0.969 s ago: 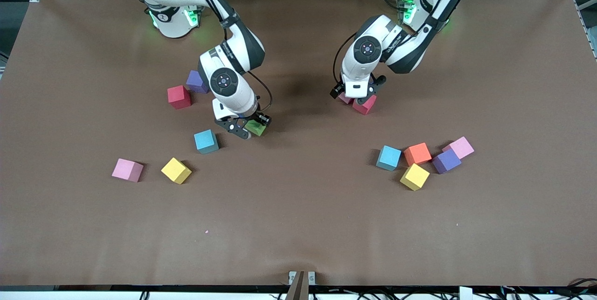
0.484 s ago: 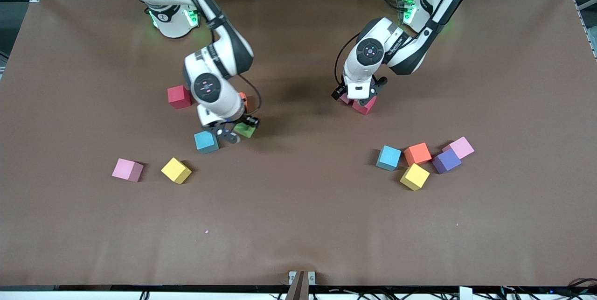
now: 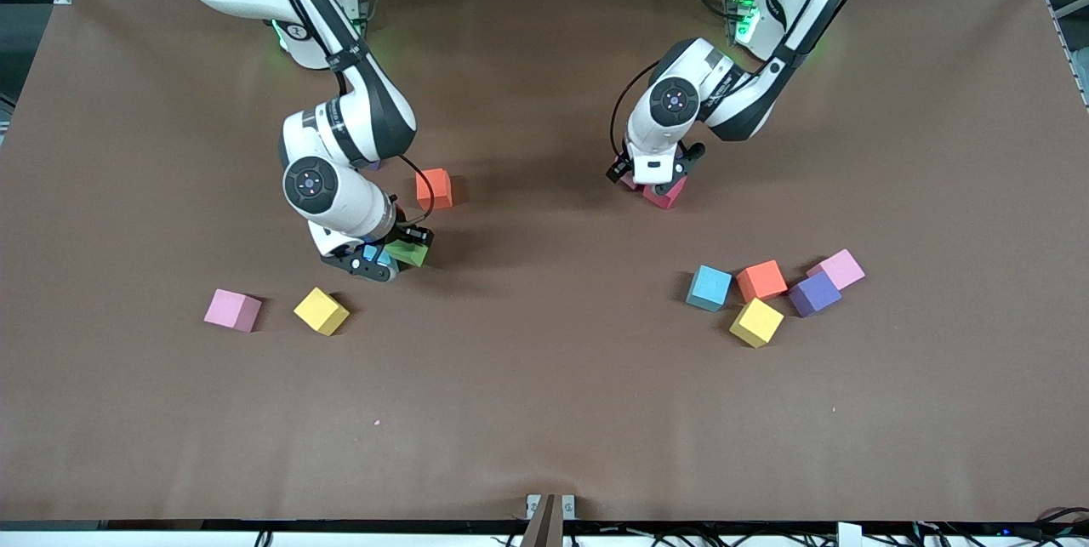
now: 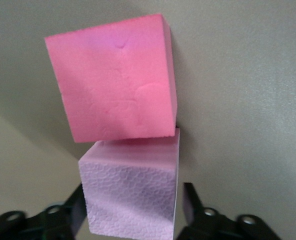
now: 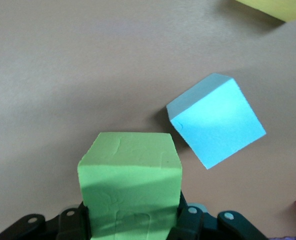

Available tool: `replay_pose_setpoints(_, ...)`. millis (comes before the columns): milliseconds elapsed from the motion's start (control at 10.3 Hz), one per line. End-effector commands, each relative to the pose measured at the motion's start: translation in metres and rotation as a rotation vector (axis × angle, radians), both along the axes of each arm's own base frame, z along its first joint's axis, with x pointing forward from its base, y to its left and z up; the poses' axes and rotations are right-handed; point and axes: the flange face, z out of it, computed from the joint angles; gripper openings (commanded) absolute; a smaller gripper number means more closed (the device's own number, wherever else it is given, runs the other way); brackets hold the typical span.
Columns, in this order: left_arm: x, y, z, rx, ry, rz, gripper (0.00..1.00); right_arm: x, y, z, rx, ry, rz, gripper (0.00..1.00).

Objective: Form number 2 with 11 blocks

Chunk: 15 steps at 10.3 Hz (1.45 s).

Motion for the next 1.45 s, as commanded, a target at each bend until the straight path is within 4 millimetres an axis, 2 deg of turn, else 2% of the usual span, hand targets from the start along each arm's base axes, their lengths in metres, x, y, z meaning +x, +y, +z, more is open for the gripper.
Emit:
replay_pose_setpoints(0,0.0,-0.007,0.002,-0.004,-0.025,-0.045,0.27,0.001,-0.01,0.012,0.029,-0.007,0.092,0.22)
replay_pose_setpoints(194,-0.01,-0.043,0.017,-0.037,-0.048,-0.103,0.04,0.01,-0.031,0.015,0.053,-0.019,0.207,0.22)
replay_pose_setpoints(387,-0.018,-0.076,0.034,-0.065,-0.045,-0.187,0.04,0.018,-0.051,0.016,0.078,-0.039,0.341,0.22)
replay_pose_setpoints(484,-0.033,-0.099,0.039,-0.087,-0.045,-0.249,0.07,0.021,-0.056,0.017,0.086,-0.049,0.401,0.22)
replay_pose_setpoints(581,-0.054,-0.128,0.04,-0.107,-0.043,-0.305,0.11,0.023,-0.059,0.016,0.071,-0.055,0.468,0.23)
replay_pose_setpoints(872,-0.081,-0.183,0.031,-0.148,-0.053,-0.443,0.11,0.023,-0.062,0.019,-0.001,-0.053,0.717,0.23)
replay_pose_setpoints(969,-0.09,-0.194,0.03,-0.164,-0.057,-0.503,0.11,0.022,-0.062,0.025,0.012,-0.058,0.799,0.24)
replay_pose_setpoints(1065,-0.093,-0.195,0.027,-0.177,-0.058,-0.575,0.11,0.021,-0.063,0.032,0.023,-0.054,0.863,0.26)
replay_pose_setpoints(1356,-0.082,-0.184,0.022,-0.169,-0.038,-0.687,0.12,0.009,-0.06,0.058,0.054,-0.056,1.042,0.26)
